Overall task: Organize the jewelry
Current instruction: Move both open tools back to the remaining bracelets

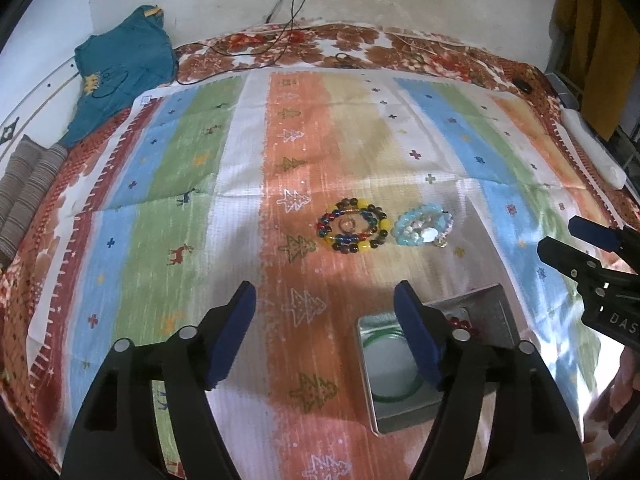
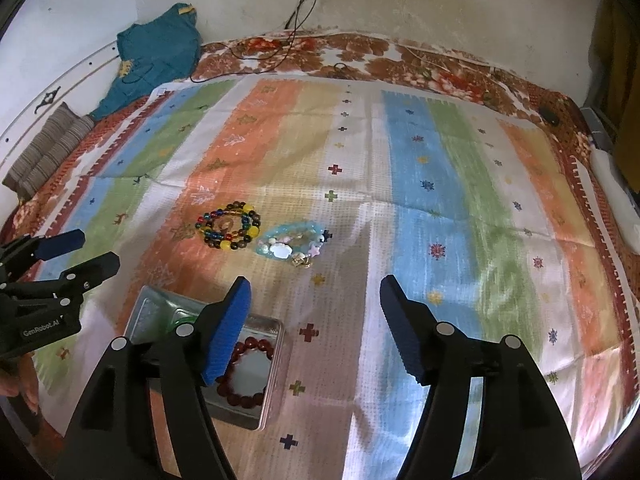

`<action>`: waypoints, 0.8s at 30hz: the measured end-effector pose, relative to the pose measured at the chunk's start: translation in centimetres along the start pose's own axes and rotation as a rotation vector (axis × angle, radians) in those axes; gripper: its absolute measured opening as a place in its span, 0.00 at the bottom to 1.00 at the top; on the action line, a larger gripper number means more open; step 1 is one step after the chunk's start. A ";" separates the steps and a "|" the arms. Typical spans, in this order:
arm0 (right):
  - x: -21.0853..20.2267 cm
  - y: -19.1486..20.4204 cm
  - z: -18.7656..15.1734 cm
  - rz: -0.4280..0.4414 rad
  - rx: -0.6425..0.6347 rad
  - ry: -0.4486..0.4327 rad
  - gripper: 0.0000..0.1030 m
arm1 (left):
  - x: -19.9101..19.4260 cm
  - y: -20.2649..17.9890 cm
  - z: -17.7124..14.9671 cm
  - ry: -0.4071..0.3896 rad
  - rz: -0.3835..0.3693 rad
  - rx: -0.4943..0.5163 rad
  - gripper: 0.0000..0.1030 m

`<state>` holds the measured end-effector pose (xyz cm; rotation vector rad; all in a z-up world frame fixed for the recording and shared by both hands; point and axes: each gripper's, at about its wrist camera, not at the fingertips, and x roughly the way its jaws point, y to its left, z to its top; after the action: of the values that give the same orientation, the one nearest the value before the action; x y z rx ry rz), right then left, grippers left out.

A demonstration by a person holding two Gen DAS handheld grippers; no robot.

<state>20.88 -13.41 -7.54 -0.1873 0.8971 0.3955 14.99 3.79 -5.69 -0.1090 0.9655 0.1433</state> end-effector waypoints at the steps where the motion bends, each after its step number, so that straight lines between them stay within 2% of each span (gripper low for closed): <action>1: 0.2 0.0 0.1 0.000 -0.001 0.003 0.68 | 0.2 0.1 0.1 0.000 0.004 -0.001 0.71; 6: 1.4 0.5 0.3 -0.003 -0.023 0.021 0.72 | 1.1 0.7 0.7 0.003 0.016 0.002 0.77; 24: 5.3 -0.2 1.7 -0.006 -0.005 0.070 0.73 | 5.4 2.3 2.3 0.055 0.022 -0.048 0.78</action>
<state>25.10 -11.70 -10.68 -0.2091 0.9647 0.3872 19.46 6.85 -8.92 -0.1467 1.0182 0.1848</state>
